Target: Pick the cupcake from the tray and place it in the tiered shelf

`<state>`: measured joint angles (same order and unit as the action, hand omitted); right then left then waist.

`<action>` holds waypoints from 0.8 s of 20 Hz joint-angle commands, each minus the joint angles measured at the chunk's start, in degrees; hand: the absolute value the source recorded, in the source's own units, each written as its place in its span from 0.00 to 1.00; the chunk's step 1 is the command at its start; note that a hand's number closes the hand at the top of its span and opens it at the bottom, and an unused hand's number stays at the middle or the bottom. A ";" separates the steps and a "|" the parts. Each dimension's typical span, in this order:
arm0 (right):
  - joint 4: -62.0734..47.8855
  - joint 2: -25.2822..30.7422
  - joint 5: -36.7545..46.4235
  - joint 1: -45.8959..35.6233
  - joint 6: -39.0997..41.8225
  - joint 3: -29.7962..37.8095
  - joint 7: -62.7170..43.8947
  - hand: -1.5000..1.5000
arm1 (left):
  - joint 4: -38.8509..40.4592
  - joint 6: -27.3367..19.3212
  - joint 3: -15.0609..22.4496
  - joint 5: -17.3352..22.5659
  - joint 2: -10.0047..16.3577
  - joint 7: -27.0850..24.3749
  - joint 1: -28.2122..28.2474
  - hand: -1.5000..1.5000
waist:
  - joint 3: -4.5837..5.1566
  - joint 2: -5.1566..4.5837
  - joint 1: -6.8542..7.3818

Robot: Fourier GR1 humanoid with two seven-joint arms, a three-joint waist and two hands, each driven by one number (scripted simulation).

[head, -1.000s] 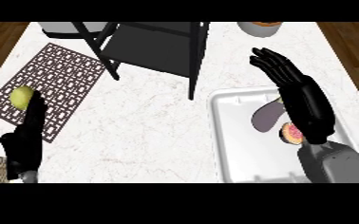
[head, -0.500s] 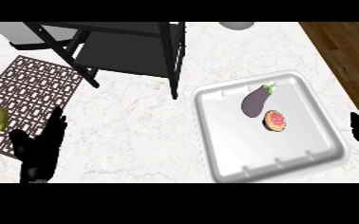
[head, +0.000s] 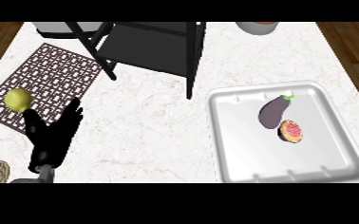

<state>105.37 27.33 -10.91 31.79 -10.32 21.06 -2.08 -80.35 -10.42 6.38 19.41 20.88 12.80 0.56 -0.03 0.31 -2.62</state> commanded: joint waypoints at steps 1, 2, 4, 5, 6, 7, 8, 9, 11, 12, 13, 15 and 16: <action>11.45 0.77 -1.41 8.01 4.38 0.83 -5.74 0.00 | -0.75 1.21 1.09 0.03 -1.10 0.82 1.60 0.50 | 0.13 -0.13 1.55; 15.76 3.29 -2.89 8.45 5.13 2.06 -11.04 0.00 | -0.17 -0.10 1.66 -0.90 -1.68 1.74 0.19 0.50 | 0.17 -0.18 1.39; 18.63 4.20 0.40 8.66 4.87 -0.23 -15.66 0.00 | 2.82 1.68 -0.08 -0.04 -0.94 1.10 -1.57 0.50 | 0.18 -0.37 1.75; 24.70 2.98 0.58 9.71 2.98 -0.94 -20.34 0.00 | 2.16 2.33 -0.42 -0.14 -0.67 -0.86 0.56 0.50 | 0.21 -0.32 1.97; 23.89 7.18 1.96 4.76 1.97 -1.18 -26.46 0.00 | 2.28 0.77 0.32 -1.40 -0.96 1.48 -3.52 0.50 | 0.21 -0.59 2.61; 24.64 7.48 3.15 6.17 2.66 -0.77 -28.01 0.00 | 0.36 0.90 1.85 -1.29 -2.35 1.95 -1.27 0.50 | 0.16 -0.44 2.60; 25.96 9.09 0.40 4.37 2.93 1.19 -33.54 0.00 | 4.00 2.16 -0.02 -0.67 -1.58 1.30 -3.74 0.50 | 0.18 -0.53 2.44; 26.59 8.00 6.56 1.59 -1.70 -3.86 -37.68 0.00 | 1.91 1.46 1.35 -1.21 -2.20 3.06 -4.23 0.50 | 0.16 -0.66 3.20; 25.70 11.02 8.22 -0.89 -0.96 -2.79 -43.59 0.00 | -1.36 0.80 1.94 -1.91 -2.25 3.05 -0.94 0.50 | 0.12 -0.52 3.67; 26.91 10.49 11.87 -3.53 -4.27 -5.67 -48.29 0.00 | 0.98 1.56 1.73 -1.74 -3.15 1.35 -2.14 0.50 | 0.16 -0.70 3.89; 26.27 10.69 13.35 -5.67 -4.38 -6.70 -50.35 0.00 | 5.31 2.33 0.96 -1.84 -3.21 1.48 -5.12 0.50 | 0.15 -0.73 3.37; 24.57 10.42 18.49 -10.46 -5.91 -11.87 -55.79 0.00 | 3.63 3.85 -0.82 -0.91 -1.17 1.62 -3.82 0.50 | 0.13 -0.67 3.82; 21.26 15.29 16.49 -14.13 -3.34 -8.47 -59.64 0.00 | 3.84 1.20 1.10 -2.46 -3.61 2.67 -5.60 0.50 | 0.16 -0.85 4.19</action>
<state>128.86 37.98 1.93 25.53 -13.62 13.89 -50.07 -78.66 -8.49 7.10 17.67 18.73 14.54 -3.08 -0.04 -0.20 1.11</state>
